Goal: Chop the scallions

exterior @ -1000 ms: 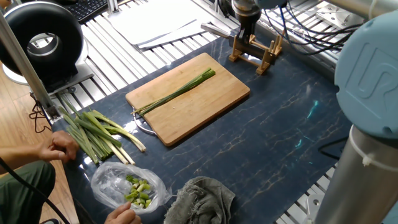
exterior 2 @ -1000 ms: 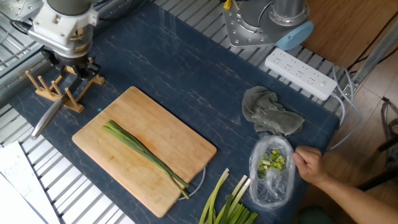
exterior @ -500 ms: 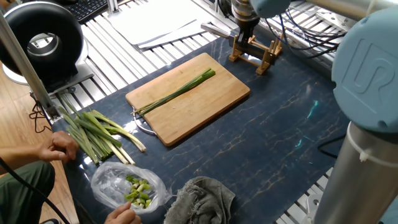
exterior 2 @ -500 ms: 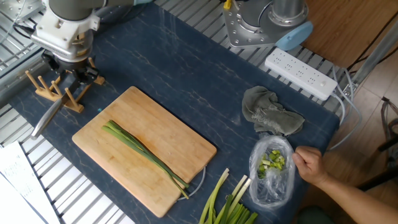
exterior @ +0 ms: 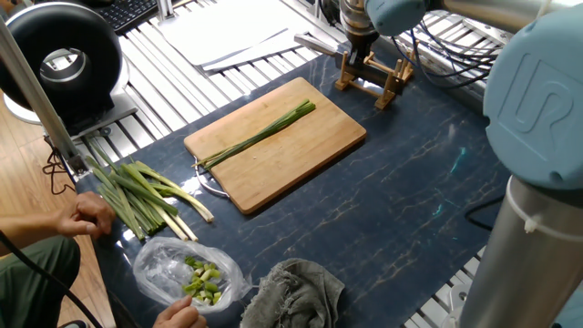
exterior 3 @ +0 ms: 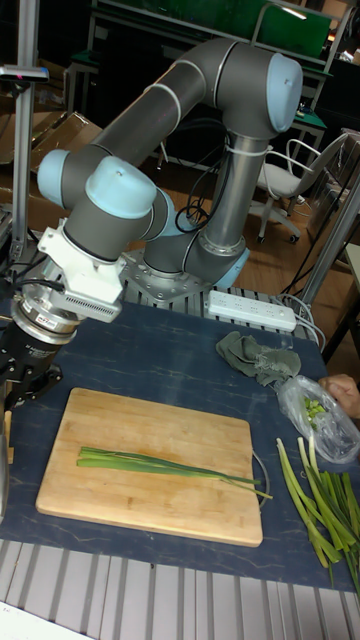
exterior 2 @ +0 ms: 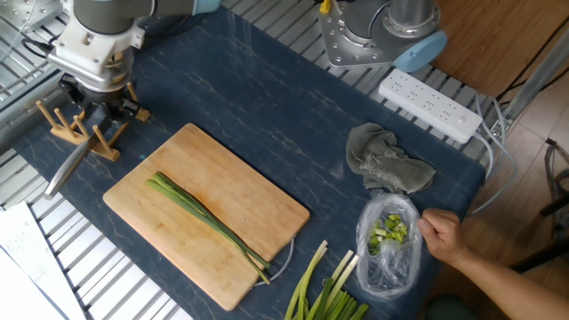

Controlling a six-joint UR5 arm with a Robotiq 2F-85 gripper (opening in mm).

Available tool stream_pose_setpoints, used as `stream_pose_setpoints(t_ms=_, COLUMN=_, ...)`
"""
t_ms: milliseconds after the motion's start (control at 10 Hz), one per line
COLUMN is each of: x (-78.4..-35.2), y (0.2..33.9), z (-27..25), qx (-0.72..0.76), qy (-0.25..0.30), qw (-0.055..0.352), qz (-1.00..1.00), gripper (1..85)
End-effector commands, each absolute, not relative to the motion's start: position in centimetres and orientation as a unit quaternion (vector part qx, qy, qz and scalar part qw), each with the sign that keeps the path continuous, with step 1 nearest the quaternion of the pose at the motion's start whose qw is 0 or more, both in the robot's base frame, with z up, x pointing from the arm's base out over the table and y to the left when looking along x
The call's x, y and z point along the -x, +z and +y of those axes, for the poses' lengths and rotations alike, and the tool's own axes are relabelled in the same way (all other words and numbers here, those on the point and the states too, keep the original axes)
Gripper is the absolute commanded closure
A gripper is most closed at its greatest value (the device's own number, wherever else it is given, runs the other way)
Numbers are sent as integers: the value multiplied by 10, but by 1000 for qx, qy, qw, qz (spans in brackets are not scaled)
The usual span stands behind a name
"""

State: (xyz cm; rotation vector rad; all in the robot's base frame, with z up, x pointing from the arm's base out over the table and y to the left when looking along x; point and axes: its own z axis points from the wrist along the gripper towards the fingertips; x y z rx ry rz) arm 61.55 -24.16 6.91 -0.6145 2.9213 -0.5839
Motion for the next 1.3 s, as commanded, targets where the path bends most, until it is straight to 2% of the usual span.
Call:
stream_pose_setpoints(t_ms=0, x=-617, y=66, z=-244, qx=197, qy=-191, qw=56, qz=960, gripper=457)
stream_pose_setpoints(t_ms=400, x=-613, y=66, z=-243, qx=171, qy=-186, qw=55, qz=966, gripper=580)
stream_pose_setpoints(t_ms=700, x=-607, y=67, z=-242, qx=136, qy=-183, qw=47, qz=973, gripper=793)
stream_pose_setpoints(t_ms=900, x=-607, y=67, z=-240, qx=129, qy=-178, qw=49, qz=974, gripper=843)
stream_pose_setpoints(t_ms=1200, x=-600, y=91, z=-243, qx=147, qy=-174, qw=38, qz=973, gripper=843)
